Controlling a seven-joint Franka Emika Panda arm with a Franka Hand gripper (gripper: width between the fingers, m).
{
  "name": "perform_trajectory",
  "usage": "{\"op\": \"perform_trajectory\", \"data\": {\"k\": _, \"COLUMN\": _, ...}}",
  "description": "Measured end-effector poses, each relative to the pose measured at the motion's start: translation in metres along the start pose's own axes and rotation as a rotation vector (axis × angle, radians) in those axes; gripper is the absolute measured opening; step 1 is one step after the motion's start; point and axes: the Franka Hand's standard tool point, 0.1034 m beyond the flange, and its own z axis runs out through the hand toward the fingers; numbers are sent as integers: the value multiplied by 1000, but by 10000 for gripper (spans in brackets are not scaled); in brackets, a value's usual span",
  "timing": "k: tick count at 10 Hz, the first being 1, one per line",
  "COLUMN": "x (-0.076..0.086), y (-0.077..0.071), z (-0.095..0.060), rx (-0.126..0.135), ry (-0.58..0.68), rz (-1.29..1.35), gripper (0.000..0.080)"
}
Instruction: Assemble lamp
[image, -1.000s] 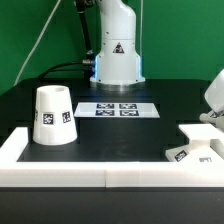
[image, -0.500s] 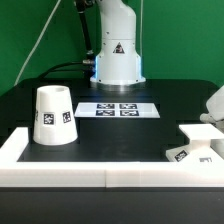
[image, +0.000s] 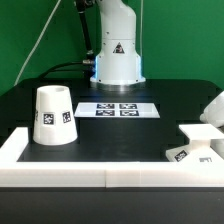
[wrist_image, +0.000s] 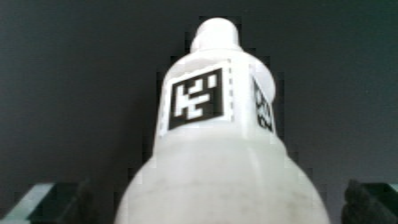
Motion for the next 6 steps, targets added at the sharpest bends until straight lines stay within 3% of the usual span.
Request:
{"op": "perform_trajectory", "data": {"k": 2, "x": 0, "y": 0, "z": 5, "rx": 2, "ry": -8, "rz": 0, "gripper": 700}}
{"op": "perform_trajectory", "data": {"k": 3, "x": 1, "y": 1, "z": 5, "rx": 3, "ry": -7, "rz": 2, "gripper": 604}}
{"op": "perform_trajectory", "data": {"k": 6, "x": 1, "y": 2, "z": 5, "rx": 3, "ry": -6, "rz": 2, "gripper": 576}}
